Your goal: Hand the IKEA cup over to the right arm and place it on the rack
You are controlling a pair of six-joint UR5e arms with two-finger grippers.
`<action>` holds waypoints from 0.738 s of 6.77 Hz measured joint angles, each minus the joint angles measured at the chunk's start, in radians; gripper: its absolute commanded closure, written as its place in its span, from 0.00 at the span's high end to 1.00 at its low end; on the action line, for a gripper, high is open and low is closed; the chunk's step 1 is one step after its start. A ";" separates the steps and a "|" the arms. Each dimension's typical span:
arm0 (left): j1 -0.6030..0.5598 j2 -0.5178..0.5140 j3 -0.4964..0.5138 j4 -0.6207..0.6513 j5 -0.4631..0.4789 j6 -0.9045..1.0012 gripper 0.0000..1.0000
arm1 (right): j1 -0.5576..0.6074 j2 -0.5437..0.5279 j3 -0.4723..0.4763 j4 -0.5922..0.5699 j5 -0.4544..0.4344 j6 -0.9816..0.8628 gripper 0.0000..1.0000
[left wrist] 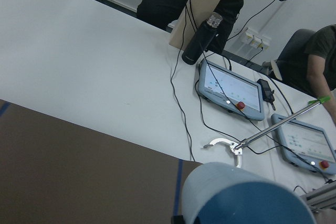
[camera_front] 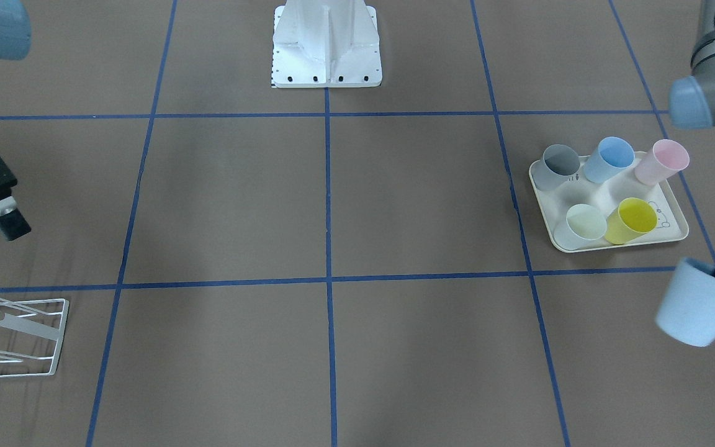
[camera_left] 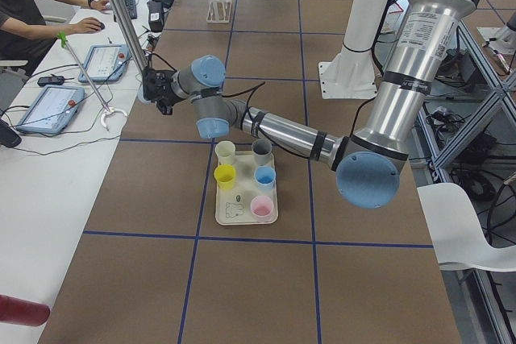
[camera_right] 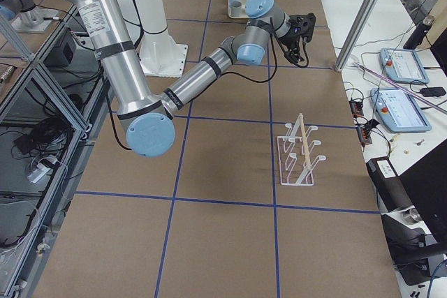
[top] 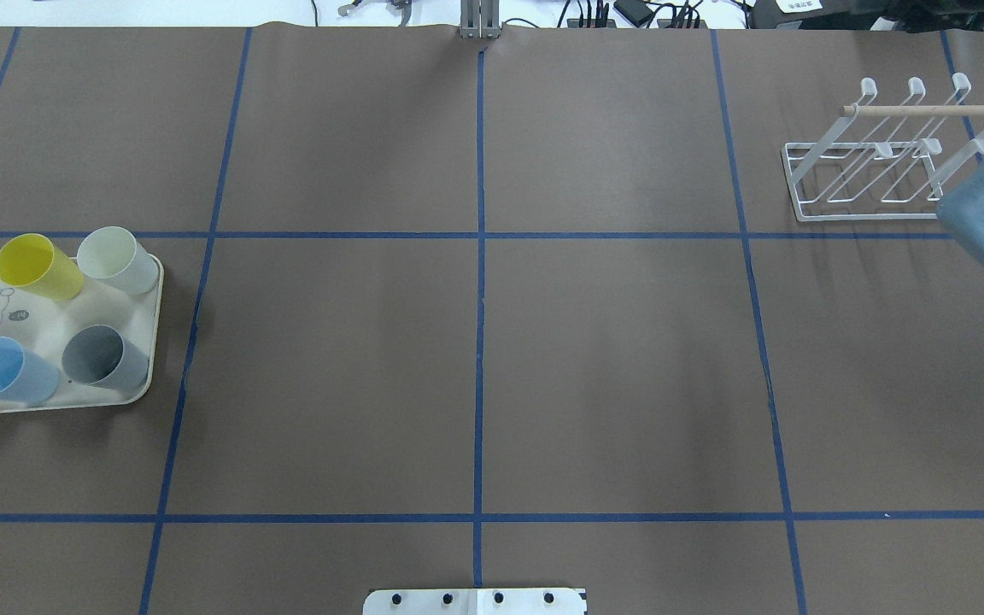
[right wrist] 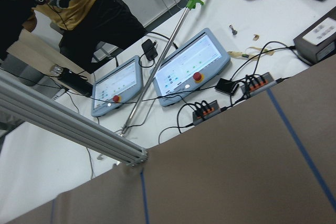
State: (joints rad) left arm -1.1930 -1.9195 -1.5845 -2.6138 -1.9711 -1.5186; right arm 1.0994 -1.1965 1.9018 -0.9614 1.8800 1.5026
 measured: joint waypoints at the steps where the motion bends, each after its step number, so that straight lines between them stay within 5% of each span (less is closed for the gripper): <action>1: 0.093 -0.081 -0.018 -0.011 0.037 -0.190 0.00 | -0.050 0.033 -0.003 0.045 -0.063 0.110 0.99; 3: 0.244 -0.221 -0.023 -0.034 0.093 -0.397 0.00 | -0.115 0.091 -0.014 0.137 -0.121 0.269 0.99; 5: 0.304 -0.267 0.042 -0.211 0.145 -0.449 0.00 | -0.180 0.113 -0.040 0.261 -0.189 0.353 0.99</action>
State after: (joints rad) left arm -0.8890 -2.1864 -1.5421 -2.8247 -1.8264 -1.9680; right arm 0.9191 -1.0831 1.8613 -0.7004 1.6911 1.8558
